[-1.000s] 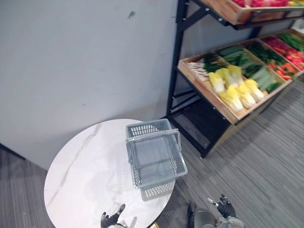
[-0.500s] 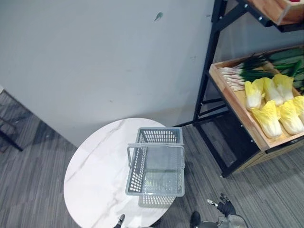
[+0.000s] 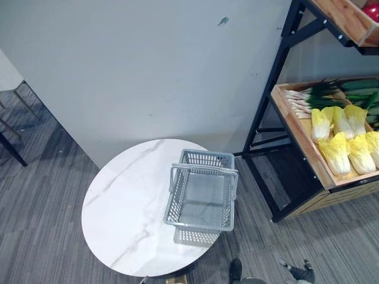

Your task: Pick vegetable in the basket

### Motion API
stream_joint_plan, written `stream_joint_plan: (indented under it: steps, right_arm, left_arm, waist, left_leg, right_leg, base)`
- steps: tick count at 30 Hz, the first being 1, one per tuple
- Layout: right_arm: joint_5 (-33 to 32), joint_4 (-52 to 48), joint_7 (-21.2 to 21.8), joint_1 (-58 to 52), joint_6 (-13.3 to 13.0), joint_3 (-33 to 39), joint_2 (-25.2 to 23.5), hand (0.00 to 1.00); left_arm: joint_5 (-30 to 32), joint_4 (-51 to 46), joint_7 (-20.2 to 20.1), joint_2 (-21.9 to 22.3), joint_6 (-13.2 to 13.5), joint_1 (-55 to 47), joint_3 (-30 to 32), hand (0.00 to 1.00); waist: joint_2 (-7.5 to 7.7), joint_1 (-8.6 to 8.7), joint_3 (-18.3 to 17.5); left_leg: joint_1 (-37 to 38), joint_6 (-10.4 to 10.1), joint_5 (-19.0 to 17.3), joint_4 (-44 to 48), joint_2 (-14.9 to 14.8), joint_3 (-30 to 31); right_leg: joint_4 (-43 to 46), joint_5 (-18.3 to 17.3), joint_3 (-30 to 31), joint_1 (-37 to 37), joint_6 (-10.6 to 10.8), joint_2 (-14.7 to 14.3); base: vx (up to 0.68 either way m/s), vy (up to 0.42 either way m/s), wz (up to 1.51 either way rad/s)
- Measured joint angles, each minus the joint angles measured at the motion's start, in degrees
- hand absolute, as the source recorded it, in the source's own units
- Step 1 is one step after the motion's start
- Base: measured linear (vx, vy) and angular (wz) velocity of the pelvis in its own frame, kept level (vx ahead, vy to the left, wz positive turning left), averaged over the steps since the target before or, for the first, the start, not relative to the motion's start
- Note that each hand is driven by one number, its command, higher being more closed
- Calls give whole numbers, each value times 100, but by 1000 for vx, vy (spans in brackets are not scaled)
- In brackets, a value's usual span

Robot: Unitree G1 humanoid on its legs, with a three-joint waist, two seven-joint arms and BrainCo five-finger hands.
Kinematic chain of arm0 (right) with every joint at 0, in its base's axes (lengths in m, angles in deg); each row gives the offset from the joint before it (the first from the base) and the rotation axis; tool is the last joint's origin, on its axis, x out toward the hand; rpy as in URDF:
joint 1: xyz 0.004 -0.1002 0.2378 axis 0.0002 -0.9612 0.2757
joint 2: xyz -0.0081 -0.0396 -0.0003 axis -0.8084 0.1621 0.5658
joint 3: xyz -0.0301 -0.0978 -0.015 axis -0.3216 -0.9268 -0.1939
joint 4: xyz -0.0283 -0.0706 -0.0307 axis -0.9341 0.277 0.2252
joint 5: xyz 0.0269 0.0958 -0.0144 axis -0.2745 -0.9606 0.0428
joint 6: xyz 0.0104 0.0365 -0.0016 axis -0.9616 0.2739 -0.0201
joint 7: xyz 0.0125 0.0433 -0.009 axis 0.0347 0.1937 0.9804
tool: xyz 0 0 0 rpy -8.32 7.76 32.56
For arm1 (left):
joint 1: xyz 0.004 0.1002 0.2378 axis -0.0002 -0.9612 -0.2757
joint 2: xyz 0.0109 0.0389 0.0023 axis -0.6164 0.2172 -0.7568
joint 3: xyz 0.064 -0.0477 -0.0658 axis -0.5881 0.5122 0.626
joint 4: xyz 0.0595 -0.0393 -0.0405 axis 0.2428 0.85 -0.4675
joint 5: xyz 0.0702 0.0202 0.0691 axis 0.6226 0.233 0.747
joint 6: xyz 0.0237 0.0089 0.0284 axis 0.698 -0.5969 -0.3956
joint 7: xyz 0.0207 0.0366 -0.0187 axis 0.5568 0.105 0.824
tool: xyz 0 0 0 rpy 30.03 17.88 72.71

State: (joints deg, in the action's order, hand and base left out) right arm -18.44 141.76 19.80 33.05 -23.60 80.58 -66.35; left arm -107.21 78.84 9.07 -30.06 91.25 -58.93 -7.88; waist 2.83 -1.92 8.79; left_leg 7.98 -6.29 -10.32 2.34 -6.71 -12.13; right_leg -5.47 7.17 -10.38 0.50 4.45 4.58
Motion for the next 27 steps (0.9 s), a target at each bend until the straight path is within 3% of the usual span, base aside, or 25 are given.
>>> stream_joint_plan:
  steps: [6, 12, 17, 21, 27]
  right_arm:
    - [676, -797, -328, 337, 15, 509, 714, 0]
    - [1453, -3244, -353, 781, 116, -155, 1498, 0]
    - [1735, -4633, 405, 1433, 260, -1369, 1805, 0]
    - [1745, -4832, 1020, 2072, 290, -2060, 2010, 0]
    - [1737, -4859, 1510, 2575, 441, -2476, 2213, 0]
  left_arm:
    - [254, -136, -99, -399, -5, 19, 117, 0]
    - [254, -456, -60, -608, -249, 26, 87, 0]
    - [256, -614, 19, -618, -415, 90, -61, 0]
    - [256, -692, 23, -662, -458, 197, -62, 0]
    - [256, -690, 11, -634, -454, 272, -132, 0]
  waist:
    - [142, 3, 70]
    - [348, 17, 214]
    - [407, 8, 266]
    - [461, -135, 449]
    - [434, -192, 601]
  left_leg:
    - [-249, 42, -25, 92, 95, -129]
    - [-582, 134, -135, 330, 109, -150]
    - [-685, 180, -253, 454, 89, -167]
    - [-722, 203, -270, 513, 98, -154]
    - [-791, 247, -295, 581, 124, -117]
  right_leg:
    - [117, 56, 163, 348, 93, 95]
    - [183, 146, 269, 634, 144, 117]
    - [253, 201, 376, 767, 134, 99]
    - [289, 213, 391, 800, 123, 113]
    - [309, 248, 379, 829, 113, 154]
  base:
    - [5, 45, -13]
    - [45, 25, -3]
    - [73, 35, -2]
    - [14, 7, 1]
    - [-8, -1, 3]
